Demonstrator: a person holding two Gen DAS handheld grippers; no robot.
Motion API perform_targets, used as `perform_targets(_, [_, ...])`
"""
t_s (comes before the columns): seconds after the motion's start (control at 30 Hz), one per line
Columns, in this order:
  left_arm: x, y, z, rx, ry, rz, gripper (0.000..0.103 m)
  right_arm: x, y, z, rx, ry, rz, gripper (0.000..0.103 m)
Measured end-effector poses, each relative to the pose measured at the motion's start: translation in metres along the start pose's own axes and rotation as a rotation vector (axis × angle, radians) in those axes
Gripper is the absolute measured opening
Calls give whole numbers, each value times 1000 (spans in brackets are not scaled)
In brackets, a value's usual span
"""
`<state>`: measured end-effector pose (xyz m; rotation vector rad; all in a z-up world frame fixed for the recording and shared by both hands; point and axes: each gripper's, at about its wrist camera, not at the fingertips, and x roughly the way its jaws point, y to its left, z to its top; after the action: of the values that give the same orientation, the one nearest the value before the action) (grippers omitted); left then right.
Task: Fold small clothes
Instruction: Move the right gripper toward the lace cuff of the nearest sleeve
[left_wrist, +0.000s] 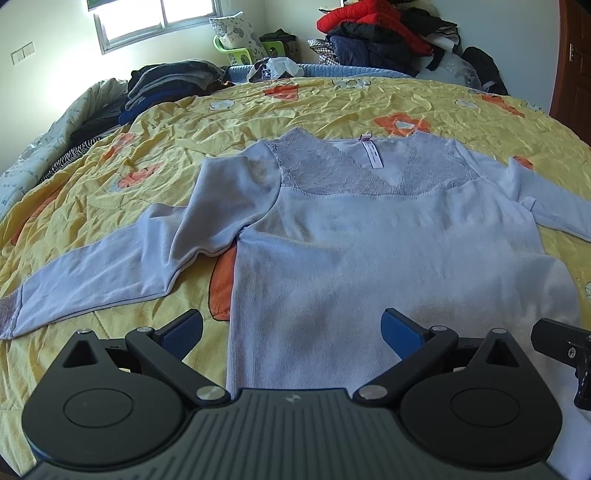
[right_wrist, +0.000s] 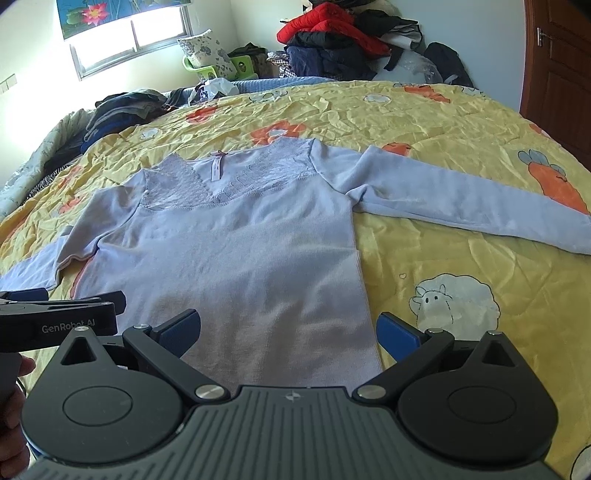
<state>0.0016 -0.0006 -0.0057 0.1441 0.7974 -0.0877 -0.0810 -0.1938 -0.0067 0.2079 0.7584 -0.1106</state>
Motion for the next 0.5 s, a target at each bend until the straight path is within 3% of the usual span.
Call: perform_targets(0.5, [4, -10, 3, 20, -3, 3, 103, 3, -12, 1, 40, -17, 16, 103])
